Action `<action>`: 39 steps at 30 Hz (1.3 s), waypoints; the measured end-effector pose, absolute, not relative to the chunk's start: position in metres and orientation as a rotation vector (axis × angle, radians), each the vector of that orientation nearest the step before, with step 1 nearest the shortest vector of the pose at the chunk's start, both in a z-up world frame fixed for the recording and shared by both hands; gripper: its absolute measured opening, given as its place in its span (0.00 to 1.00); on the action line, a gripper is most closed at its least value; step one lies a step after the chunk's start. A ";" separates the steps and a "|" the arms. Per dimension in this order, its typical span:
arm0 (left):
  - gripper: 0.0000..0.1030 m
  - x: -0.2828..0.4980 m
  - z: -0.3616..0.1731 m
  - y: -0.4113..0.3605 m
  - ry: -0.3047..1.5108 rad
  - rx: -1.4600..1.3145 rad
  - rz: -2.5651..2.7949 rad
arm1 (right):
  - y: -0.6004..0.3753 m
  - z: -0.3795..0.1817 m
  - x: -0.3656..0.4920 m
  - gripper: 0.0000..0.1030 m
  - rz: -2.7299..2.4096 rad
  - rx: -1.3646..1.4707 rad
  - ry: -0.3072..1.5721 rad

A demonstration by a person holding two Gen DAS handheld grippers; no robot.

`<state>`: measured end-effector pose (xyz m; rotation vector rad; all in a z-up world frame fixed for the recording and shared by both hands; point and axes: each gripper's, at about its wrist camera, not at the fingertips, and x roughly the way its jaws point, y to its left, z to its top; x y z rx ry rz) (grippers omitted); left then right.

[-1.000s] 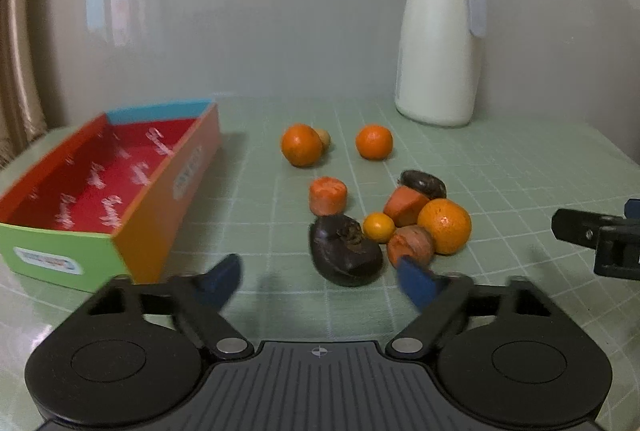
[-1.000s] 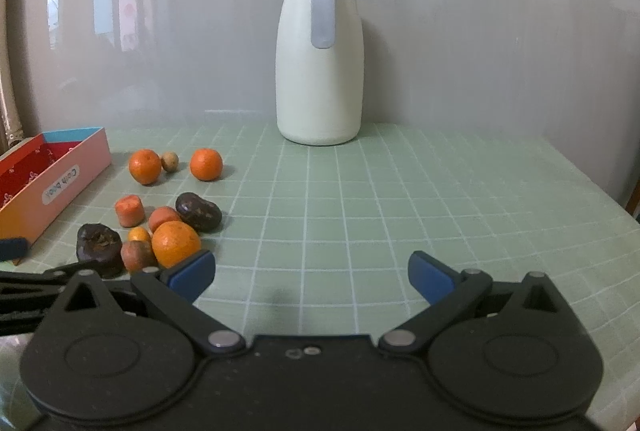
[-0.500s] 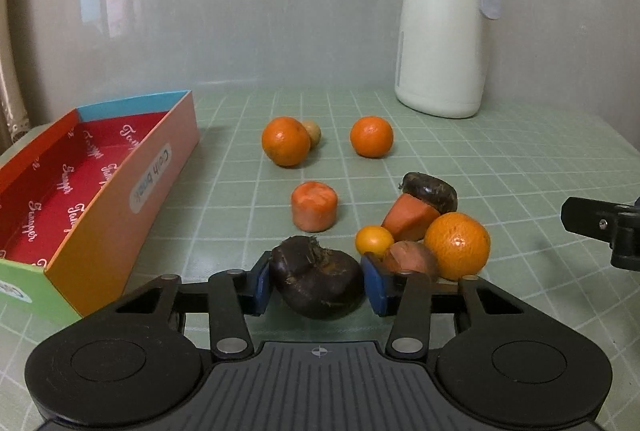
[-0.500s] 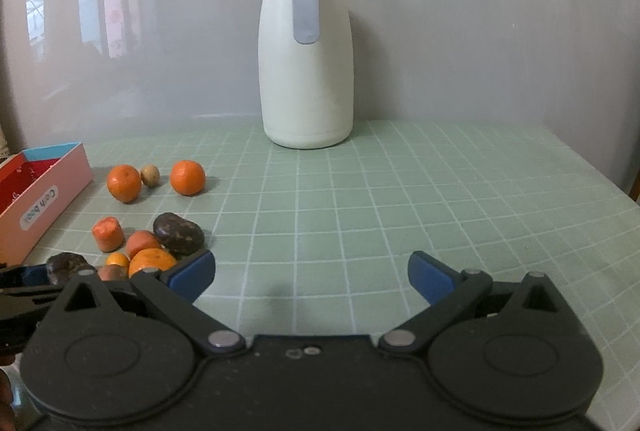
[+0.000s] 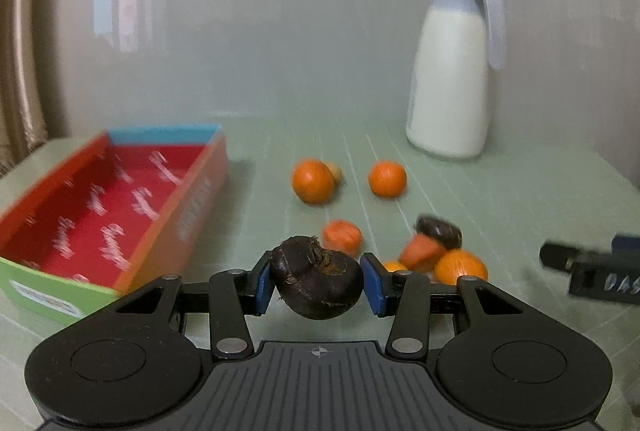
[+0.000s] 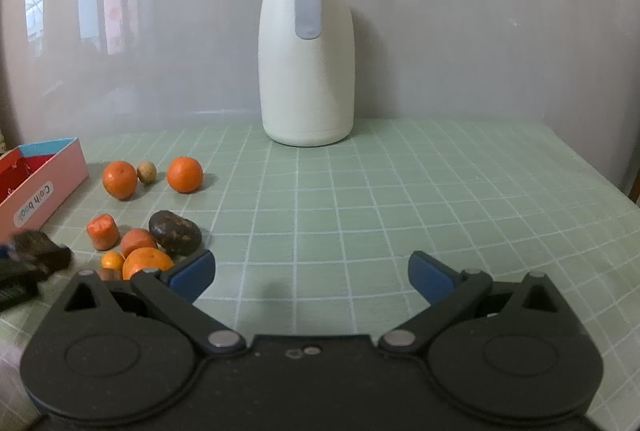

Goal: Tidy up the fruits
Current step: 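Carry the dark brown fruit with the left gripper into the red box and release, then reach the right gripper to the large mandarin and close on it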

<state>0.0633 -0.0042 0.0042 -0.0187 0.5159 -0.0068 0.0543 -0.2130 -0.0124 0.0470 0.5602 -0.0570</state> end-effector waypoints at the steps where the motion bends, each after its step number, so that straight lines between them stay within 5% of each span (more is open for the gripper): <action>1: 0.44 0.059 0.010 0.001 0.493 -0.023 0.005 | -0.212 -0.012 0.054 1.00 -0.056 0.046 0.560; 30: 0.45 0.079 0.002 0.135 0.490 -0.117 0.254 | -0.134 -0.010 0.073 1.00 0.032 0.015 0.483; 33: 0.65 0.074 0.004 0.133 0.475 -0.115 0.261 | -0.130 -0.011 0.070 1.00 0.043 -0.022 0.484; 39: 0.86 0.056 0.012 0.126 0.435 -0.113 0.267 | -0.130 -0.012 0.063 1.00 0.064 -0.059 0.490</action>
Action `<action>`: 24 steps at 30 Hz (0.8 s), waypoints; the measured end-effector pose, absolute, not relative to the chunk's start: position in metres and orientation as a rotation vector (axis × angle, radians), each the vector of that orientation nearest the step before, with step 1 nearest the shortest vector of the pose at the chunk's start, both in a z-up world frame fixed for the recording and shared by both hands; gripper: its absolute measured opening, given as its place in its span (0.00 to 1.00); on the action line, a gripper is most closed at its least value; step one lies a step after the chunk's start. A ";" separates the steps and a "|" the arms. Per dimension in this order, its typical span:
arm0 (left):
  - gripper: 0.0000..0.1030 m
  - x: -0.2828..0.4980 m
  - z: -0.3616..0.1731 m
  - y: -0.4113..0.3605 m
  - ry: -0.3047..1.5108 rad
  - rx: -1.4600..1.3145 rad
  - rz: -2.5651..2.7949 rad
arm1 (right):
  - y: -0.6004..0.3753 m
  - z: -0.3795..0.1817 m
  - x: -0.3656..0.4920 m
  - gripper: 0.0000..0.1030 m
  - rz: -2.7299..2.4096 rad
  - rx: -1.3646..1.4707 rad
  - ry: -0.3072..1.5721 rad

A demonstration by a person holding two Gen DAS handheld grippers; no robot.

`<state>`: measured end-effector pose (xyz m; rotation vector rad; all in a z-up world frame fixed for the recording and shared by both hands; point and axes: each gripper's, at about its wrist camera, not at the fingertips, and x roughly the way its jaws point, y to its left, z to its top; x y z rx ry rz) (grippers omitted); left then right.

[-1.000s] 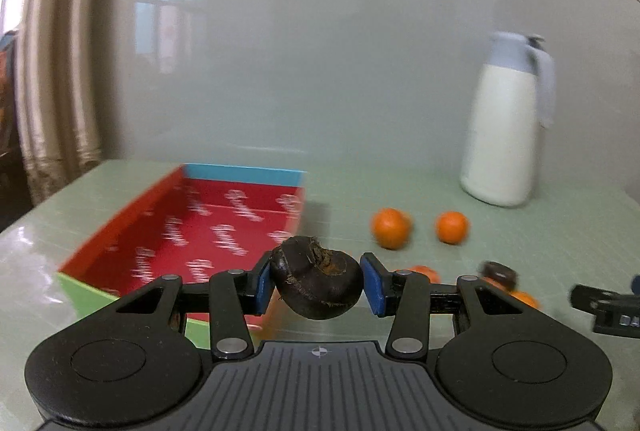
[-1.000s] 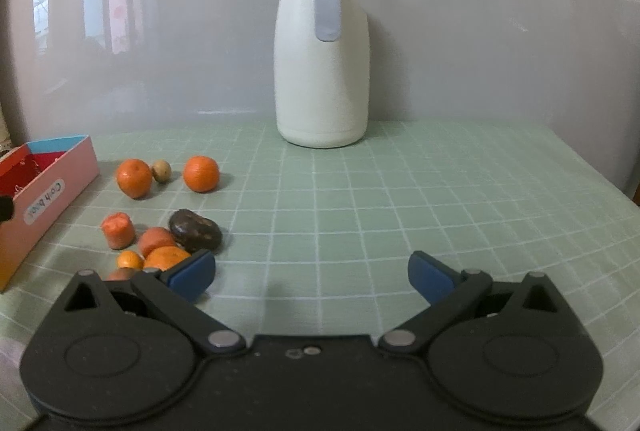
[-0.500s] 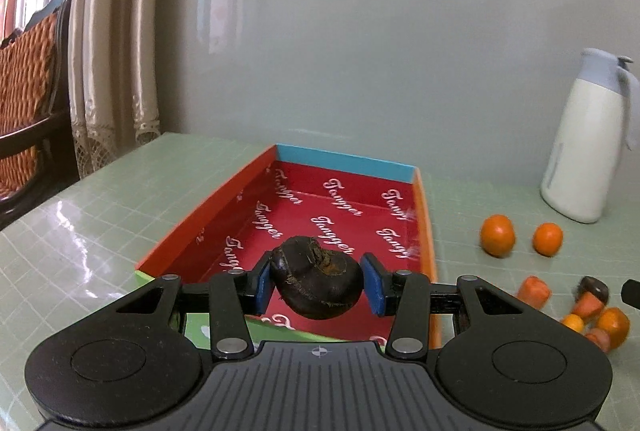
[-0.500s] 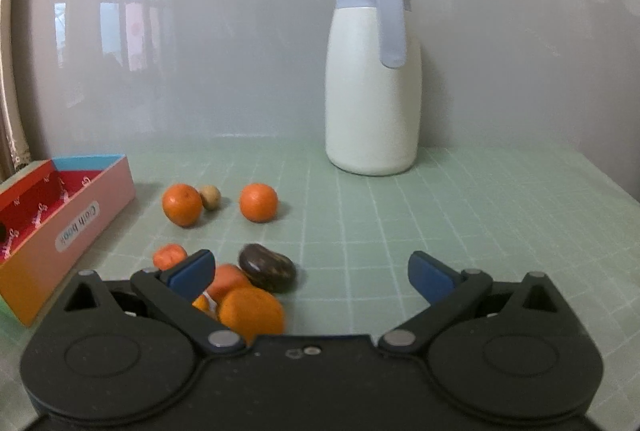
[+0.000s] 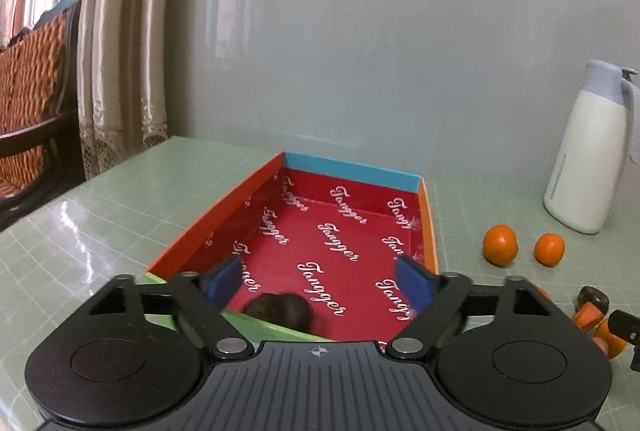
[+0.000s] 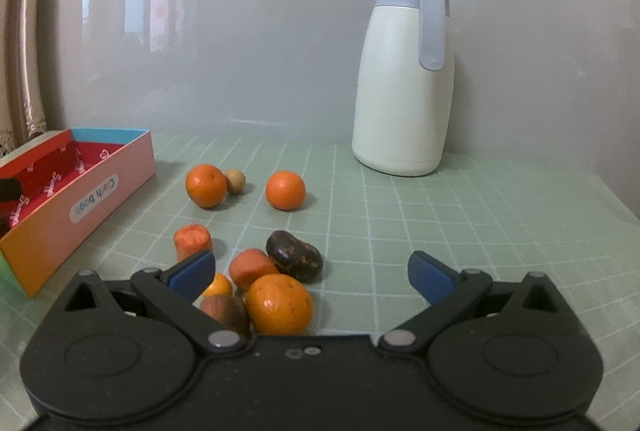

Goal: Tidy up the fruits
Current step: 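Reach the right gripper to the large mandarin and close on it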

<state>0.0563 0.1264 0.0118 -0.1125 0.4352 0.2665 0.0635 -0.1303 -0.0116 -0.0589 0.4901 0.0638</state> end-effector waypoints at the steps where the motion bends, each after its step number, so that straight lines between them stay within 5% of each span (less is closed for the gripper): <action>1: 0.89 0.053 0.013 0.125 0.427 -0.106 0.267 | -0.131 -0.012 0.062 1.00 0.067 -0.066 0.492; 24: 0.99 0.019 0.019 0.125 0.405 -0.052 0.310 | -0.130 -0.010 0.053 0.96 0.121 -0.036 0.494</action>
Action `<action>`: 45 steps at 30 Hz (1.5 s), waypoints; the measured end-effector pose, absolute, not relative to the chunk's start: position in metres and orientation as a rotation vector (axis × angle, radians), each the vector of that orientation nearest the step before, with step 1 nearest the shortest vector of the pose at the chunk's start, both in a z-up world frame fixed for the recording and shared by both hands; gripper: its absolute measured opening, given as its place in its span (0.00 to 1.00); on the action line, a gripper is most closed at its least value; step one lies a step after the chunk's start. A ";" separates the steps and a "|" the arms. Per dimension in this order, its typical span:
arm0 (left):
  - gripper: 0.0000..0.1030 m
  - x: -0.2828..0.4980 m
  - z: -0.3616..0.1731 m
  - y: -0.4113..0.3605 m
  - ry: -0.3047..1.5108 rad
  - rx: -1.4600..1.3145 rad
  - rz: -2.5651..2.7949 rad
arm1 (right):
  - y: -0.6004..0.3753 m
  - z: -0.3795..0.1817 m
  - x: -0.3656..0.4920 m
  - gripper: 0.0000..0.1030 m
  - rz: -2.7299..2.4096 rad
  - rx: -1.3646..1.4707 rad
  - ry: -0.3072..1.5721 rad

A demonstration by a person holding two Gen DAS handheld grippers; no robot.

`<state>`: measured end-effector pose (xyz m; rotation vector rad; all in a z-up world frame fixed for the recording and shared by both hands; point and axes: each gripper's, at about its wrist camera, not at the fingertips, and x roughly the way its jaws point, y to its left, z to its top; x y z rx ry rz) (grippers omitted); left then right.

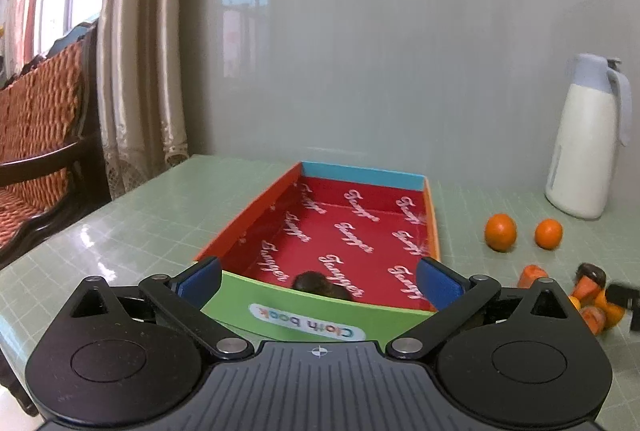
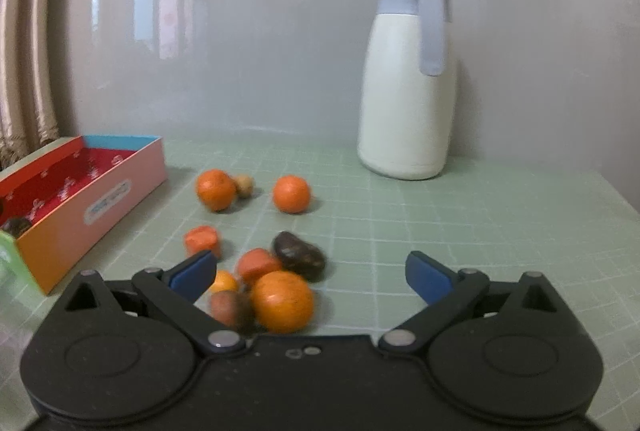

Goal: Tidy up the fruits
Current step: 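Reach the right gripper to the large mandarin and close on it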

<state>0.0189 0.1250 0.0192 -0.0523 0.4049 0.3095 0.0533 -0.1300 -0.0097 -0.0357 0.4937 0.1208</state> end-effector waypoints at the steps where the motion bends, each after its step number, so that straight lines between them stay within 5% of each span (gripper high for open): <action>1: 0.99 0.020 0.019 0.128 0.410 -0.057 0.313 | -0.126 -0.011 0.051 0.96 0.133 -0.048 0.502; 5: 0.99 0.019 0.019 0.135 0.411 -0.081 0.317 | -0.115 -0.013 0.045 0.95 0.159 -0.111 0.501; 9: 0.99 0.018 0.019 0.139 0.408 -0.084 0.324 | -0.118 -0.013 0.047 0.80 0.122 -0.093 0.514; 28: 0.99 0.022 0.013 0.144 0.423 -0.089 0.314 | -0.129 -0.019 0.073 0.60 0.080 -0.011 0.577; 33: 0.99 0.021 0.013 0.148 0.422 -0.092 0.318 | -0.134 -0.018 0.070 0.42 0.119 0.075 0.607; 45: 0.99 0.021 0.014 0.149 0.423 -0.097 0.313 | -0.132 -0.018 0.065 0.45 0.119 -0.003 0.583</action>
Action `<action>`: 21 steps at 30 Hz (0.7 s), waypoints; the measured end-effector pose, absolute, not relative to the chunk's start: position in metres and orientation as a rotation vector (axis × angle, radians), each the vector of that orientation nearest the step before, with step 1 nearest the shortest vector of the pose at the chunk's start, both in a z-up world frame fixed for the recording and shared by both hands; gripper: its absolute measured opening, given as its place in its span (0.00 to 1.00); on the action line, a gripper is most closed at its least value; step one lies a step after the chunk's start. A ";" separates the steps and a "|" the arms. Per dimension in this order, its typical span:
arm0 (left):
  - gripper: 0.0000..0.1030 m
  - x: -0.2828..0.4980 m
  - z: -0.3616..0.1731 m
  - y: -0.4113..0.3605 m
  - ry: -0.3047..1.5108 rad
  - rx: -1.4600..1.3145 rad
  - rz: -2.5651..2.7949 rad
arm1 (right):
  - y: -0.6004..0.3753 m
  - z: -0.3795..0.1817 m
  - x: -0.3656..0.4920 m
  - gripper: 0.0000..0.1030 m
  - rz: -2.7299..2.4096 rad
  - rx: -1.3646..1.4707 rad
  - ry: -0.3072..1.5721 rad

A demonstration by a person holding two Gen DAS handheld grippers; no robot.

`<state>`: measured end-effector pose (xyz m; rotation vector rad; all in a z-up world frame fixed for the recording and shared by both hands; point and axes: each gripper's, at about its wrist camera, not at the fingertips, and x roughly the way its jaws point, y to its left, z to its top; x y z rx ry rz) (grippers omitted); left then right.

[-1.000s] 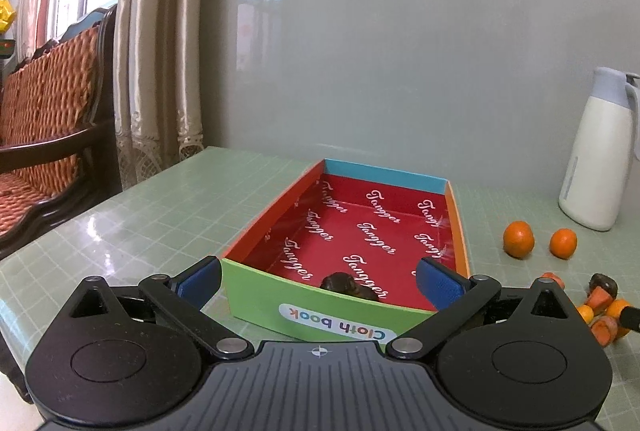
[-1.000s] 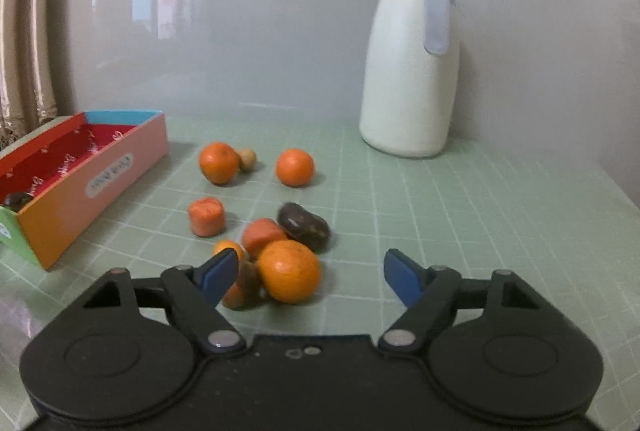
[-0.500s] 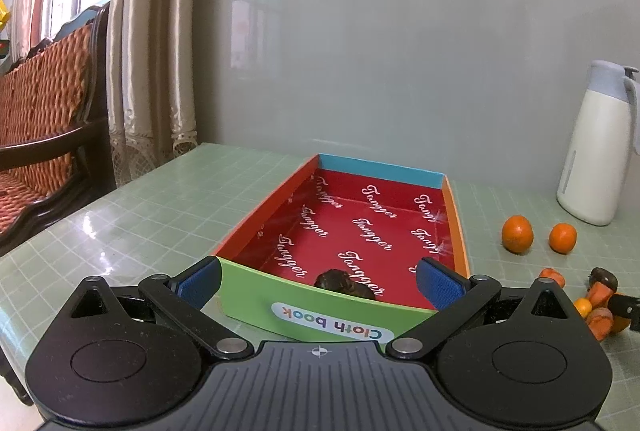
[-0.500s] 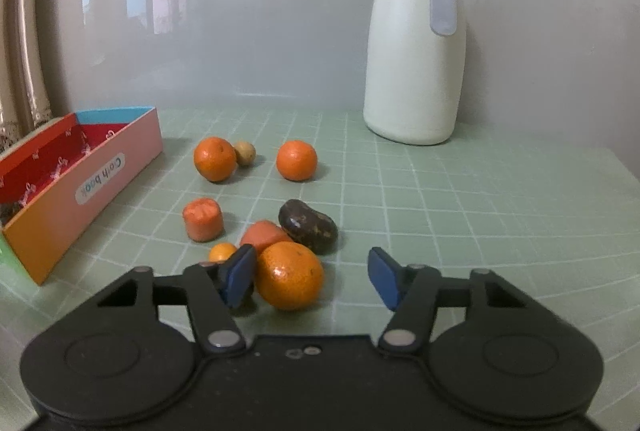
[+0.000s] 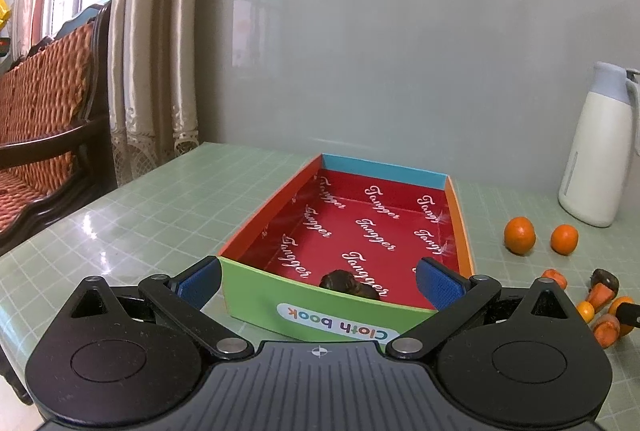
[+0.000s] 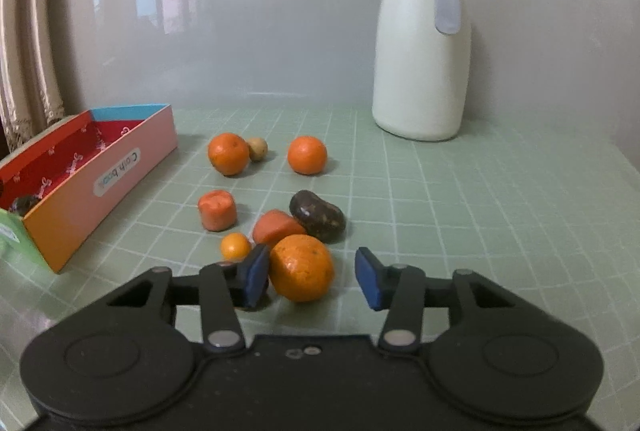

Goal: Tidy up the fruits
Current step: 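Reach the right gripper to the large mandarin and close on it, then carry the mandarin with the right gripper into the red box and release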

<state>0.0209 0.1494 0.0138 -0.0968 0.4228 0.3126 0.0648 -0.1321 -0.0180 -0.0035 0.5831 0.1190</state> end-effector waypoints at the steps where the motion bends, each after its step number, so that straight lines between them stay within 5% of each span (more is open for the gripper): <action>1: 0.99 0.021 0.014 0.149 0.423 -0.098 0.312 | -0.135 -0.018 0.069 0.45 0.124 0.031 0.594; 12: 0.99 0.021 0.013 0.148 0.425 -0.086 0.313 | -0.156 -0.025 0.081 0.42 0.169 0.291 0.663; 21: 0.99 0.019 0.014 0.152 0.418 -0.097 0.316 | -0.141 -0.017 0.074 0.35 0.144 0.182 0.630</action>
